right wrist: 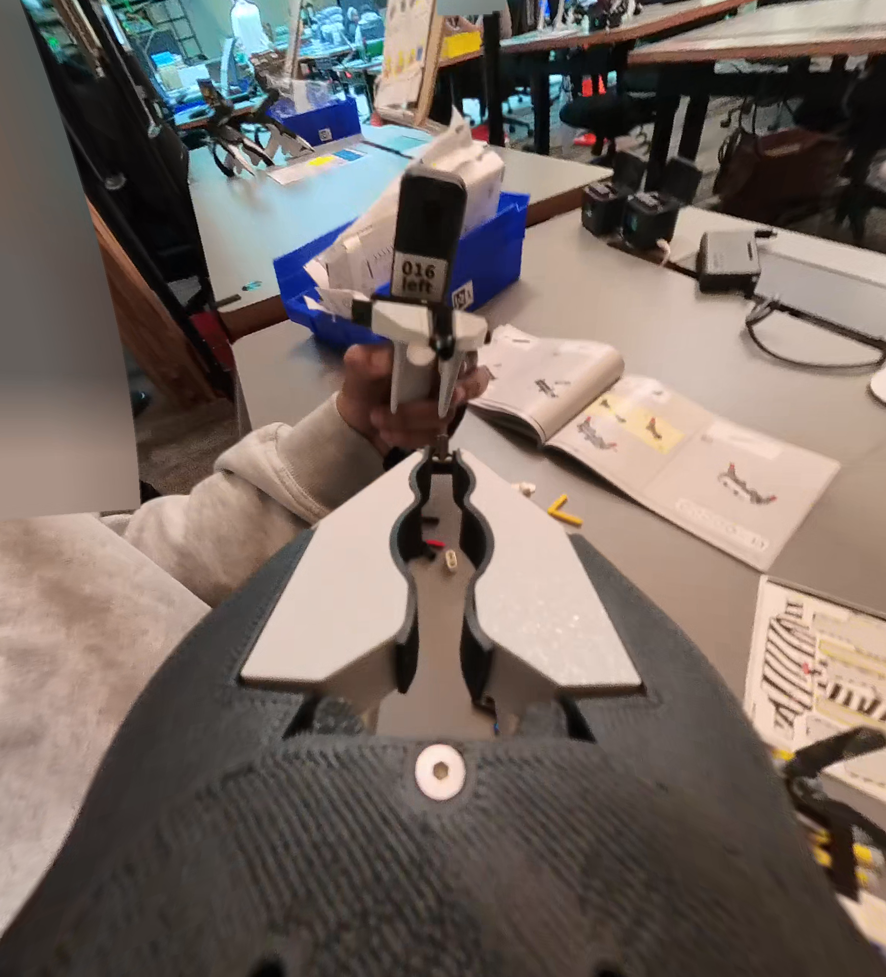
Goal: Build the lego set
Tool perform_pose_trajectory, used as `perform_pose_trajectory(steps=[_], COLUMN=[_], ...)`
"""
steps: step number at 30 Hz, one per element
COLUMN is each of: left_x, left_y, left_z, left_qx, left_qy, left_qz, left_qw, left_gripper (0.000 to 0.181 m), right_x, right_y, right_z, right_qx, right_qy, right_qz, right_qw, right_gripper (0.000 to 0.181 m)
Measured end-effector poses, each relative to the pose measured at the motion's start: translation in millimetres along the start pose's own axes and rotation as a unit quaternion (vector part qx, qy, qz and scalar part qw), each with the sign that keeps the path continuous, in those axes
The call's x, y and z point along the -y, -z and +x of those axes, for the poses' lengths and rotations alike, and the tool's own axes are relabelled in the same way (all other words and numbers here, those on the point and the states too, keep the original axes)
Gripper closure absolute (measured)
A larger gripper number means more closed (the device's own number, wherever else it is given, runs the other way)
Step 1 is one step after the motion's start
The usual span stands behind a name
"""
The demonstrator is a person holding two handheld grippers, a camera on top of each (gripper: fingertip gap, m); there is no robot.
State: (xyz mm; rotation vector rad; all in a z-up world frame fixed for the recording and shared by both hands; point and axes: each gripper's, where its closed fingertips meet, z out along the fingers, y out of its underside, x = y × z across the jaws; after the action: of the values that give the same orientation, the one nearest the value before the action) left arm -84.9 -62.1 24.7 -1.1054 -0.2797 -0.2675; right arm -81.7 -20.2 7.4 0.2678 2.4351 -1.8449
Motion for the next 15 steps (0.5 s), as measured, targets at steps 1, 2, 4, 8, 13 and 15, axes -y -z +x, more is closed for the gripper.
perform_pose_trajectory(steps=[1,2,4,8,13,15], left_x=[0,1,4,14,16,15], left_y=[-1,-2,0,6,8,7], left_z=[6,10,14,25,29,29], left_qx=[-0.016,-0.028,-0.044,-0.081,-0.089,-0.088], left_qy=[-0.005,-0.008,-0.001,0.002,-0.002,-0.002], left_qz=[0.001,0.005,0.014,0.045,0.050,0.047], left_qw=[1.000,1.000,0.999,0.996,0.995,0.995], left_gripper=[0.176,0.176,0.176,0.177,0.177,0.177], right_x=[5,10,17,31,38,39], right_y=[0,-1,-5,-18,-29,-29], right_z=[-3,-6,-11,-23,-27,-27], right_qx=[0.002,0.002,0.005,0.021,0.029,0.031], right_qy=[0.012,0.025,0.045,0.050,0.048,0.045], right_qz=[-0.001,-0.002,-0.005,0.007,0.008,0.006], right_qw=[1.000,1.000,0.999,0.999,0.998,0.998], right_gripper=[0.176,0.177,0.177,0.176,0.176,0.176])
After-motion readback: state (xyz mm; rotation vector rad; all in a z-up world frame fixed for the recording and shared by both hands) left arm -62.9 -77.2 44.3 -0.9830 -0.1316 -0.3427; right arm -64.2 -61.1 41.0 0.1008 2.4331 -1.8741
